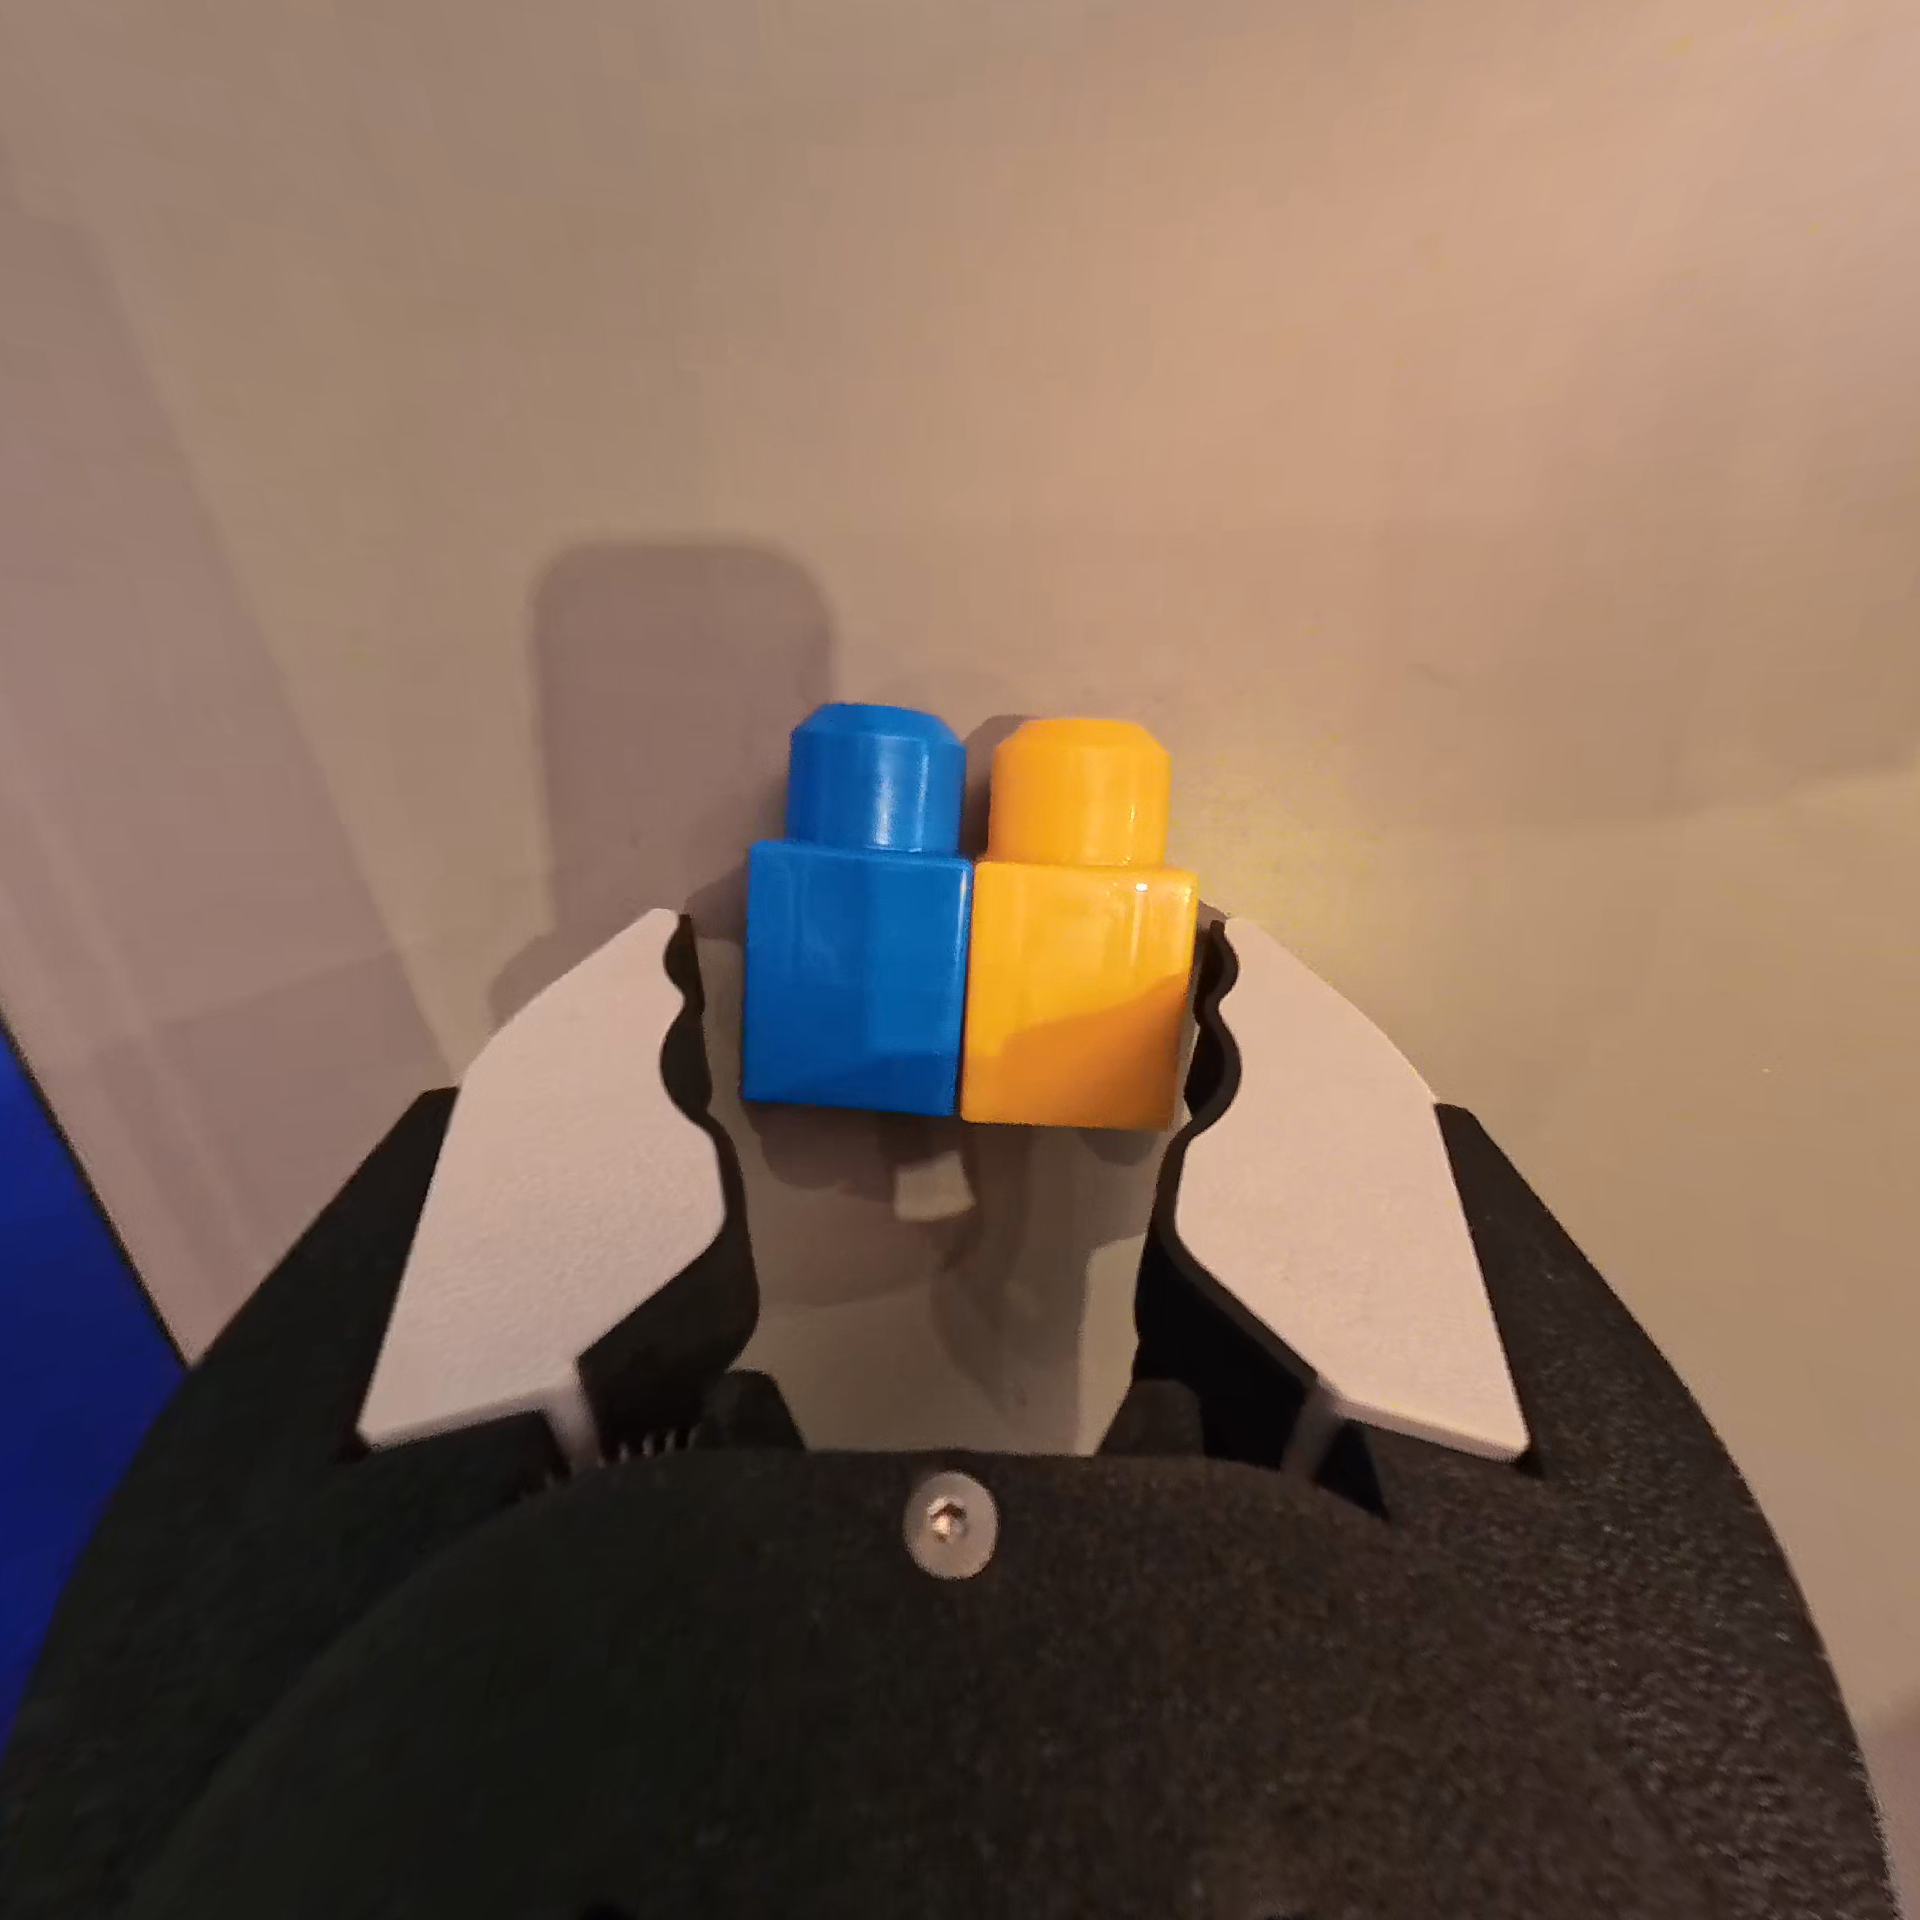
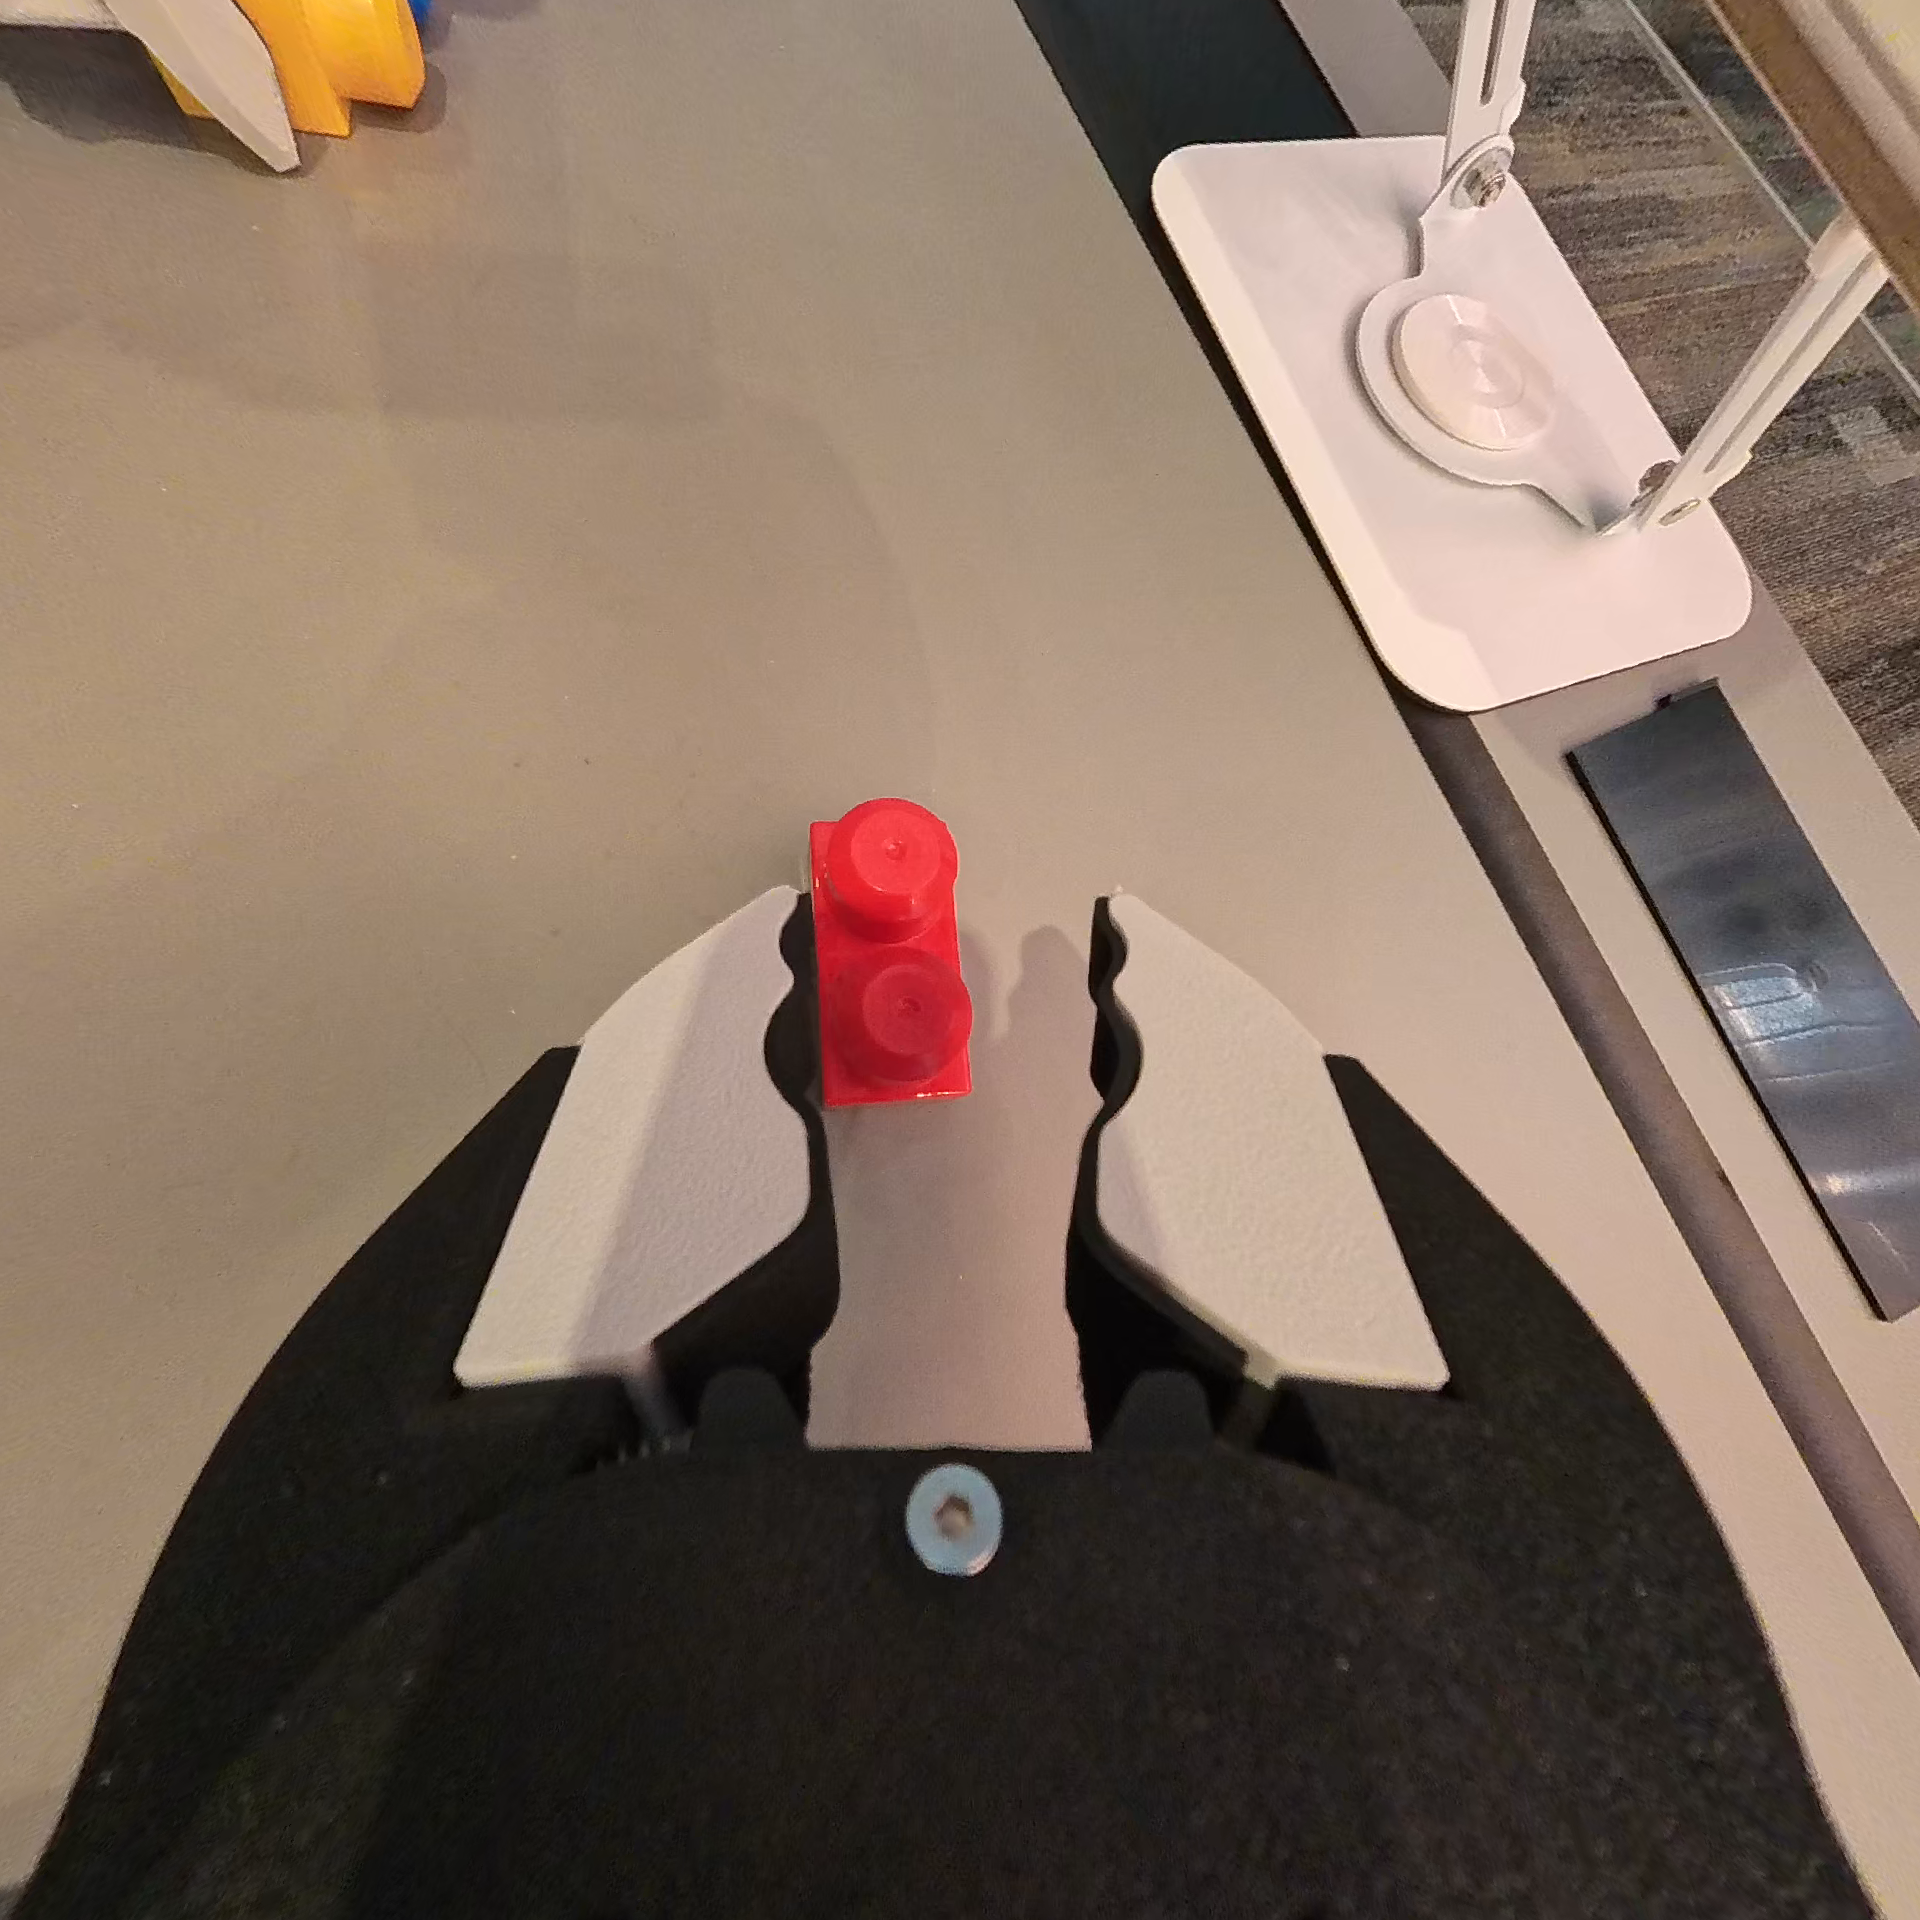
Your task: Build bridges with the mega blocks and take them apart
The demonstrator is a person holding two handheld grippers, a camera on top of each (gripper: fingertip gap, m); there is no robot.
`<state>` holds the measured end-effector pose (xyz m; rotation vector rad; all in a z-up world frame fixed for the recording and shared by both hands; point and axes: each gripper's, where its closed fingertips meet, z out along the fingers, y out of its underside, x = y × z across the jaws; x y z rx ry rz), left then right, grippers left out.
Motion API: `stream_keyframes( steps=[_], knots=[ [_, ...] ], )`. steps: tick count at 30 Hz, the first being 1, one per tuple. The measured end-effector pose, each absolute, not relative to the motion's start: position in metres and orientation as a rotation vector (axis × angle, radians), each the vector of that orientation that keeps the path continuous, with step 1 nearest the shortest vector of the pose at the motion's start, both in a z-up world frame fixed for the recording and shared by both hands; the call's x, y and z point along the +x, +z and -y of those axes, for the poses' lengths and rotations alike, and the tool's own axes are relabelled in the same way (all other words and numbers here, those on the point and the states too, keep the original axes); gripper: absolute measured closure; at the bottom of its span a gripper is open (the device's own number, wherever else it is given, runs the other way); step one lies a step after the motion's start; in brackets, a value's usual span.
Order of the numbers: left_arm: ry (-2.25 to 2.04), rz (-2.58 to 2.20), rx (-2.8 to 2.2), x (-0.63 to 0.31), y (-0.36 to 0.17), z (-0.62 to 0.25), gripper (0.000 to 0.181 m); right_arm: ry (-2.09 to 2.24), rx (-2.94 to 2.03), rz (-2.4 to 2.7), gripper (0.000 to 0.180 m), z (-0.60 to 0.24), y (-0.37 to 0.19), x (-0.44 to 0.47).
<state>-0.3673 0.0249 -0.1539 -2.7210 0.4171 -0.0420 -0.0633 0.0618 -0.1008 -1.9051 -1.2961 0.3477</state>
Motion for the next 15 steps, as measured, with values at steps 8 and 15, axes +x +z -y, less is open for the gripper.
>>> stream_keyframes(
  steps=[8, 15],
  knots=[
    [-0.069, -0.424, -2.736, -0.3665, -0.1547, -0.0248, 0.093, 0.347, -1.91, 1.3, 0.13, -0.0616, -0.102, -0.0631],
    [-0.07, -0.443, -2.748, -0.3688, -0.1536, -0.0241, 0.105, 0.349, -1.908, 1.302, 0.13, -0.0612, -0.1015, -0.0635]
  ],
)
